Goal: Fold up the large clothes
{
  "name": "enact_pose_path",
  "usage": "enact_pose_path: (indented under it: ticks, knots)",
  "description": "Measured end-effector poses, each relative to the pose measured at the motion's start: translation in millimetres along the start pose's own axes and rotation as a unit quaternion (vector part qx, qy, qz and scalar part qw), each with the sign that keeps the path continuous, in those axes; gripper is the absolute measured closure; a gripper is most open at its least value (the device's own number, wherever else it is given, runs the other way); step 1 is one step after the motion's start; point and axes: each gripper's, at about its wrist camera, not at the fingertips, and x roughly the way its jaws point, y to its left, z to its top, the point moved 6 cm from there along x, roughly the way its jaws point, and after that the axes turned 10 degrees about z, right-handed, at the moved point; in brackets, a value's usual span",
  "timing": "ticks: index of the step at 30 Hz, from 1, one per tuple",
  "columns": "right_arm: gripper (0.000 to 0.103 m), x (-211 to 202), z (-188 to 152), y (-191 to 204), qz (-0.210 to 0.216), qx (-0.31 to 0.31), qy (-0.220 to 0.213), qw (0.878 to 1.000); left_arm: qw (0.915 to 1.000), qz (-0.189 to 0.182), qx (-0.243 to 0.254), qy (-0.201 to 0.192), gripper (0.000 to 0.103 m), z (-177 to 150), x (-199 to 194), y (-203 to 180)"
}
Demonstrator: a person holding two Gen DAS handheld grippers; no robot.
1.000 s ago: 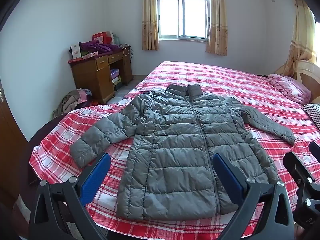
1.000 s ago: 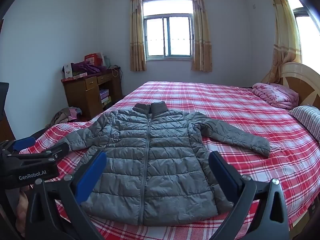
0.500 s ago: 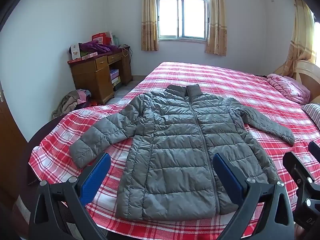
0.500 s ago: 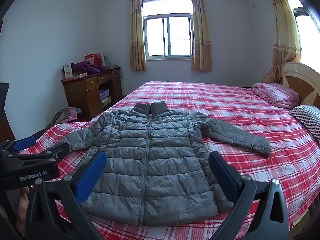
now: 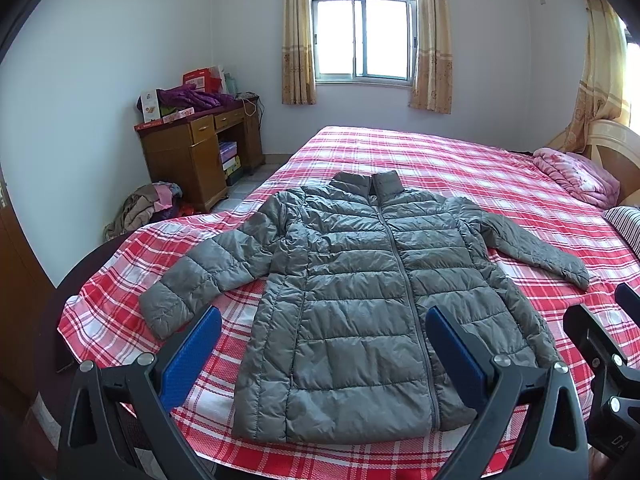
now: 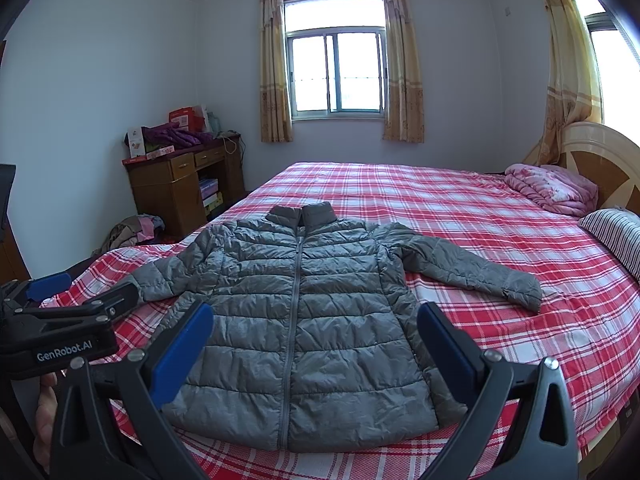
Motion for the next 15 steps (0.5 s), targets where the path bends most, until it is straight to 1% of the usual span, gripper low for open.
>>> enact_pose_path:
  ticks: [15]
  knots:
    - [0.000,1.9,0.1,1.7,0.002,0.000,0.000,1.000,1.0000,0.000,0.004,-0.002,0.001,0.9,-0.9,-1.9]
